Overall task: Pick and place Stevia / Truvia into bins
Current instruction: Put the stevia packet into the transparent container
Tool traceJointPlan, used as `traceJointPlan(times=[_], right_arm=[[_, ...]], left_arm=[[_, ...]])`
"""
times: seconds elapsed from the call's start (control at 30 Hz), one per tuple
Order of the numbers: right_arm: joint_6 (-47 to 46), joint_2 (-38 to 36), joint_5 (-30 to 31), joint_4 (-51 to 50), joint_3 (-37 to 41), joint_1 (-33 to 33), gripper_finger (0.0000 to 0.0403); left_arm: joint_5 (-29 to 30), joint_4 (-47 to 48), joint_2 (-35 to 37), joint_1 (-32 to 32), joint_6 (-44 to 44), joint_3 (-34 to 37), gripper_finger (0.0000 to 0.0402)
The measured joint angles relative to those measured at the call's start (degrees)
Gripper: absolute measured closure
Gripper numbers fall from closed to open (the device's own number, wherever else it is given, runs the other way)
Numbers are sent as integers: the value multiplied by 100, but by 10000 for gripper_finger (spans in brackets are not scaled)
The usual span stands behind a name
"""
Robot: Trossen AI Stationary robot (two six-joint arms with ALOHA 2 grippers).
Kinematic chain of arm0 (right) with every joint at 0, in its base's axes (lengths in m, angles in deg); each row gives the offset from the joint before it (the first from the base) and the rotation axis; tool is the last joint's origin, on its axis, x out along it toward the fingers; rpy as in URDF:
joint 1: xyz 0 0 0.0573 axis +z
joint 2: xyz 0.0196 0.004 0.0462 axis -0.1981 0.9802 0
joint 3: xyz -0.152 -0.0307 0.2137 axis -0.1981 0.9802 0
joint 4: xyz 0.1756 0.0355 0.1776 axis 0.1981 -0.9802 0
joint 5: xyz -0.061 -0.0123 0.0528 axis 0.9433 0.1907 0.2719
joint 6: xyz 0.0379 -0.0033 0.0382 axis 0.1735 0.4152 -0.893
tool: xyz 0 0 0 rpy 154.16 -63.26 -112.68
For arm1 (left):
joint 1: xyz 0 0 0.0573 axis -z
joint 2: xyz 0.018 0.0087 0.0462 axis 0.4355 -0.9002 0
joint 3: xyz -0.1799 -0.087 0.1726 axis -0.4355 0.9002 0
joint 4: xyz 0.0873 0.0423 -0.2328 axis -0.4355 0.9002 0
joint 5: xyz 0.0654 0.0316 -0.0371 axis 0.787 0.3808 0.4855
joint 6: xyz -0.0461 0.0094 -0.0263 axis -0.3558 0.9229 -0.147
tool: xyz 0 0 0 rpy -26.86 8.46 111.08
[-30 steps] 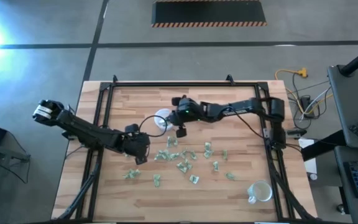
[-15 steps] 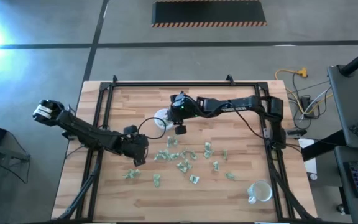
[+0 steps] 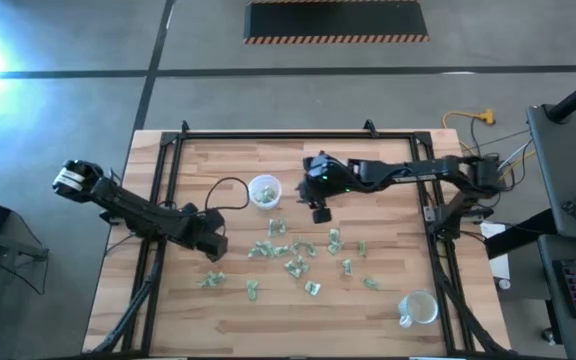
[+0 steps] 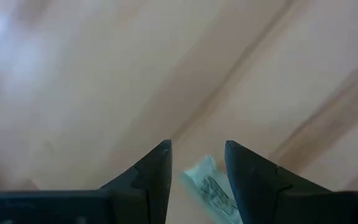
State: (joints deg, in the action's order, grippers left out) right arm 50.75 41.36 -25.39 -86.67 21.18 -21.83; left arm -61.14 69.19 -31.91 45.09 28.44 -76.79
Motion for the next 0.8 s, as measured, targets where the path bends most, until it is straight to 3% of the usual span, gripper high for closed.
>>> traceJointPlan(times=[0.33, 0.6, 0.8], right_arm=[[-314, -1344, 0, 749, 1669, 130, 253], [-408, -2116, 2, 948, 2104, 156, 264], [-408, -2340, 5, 977, 2163, 221, 271]], left_arm=[[-570, 3, -227, -2, -258, 28, 269], [-822, -4, -844, -2, 31, -61, 271], [-839, -26, -890, -2, 400, -153, 326]])
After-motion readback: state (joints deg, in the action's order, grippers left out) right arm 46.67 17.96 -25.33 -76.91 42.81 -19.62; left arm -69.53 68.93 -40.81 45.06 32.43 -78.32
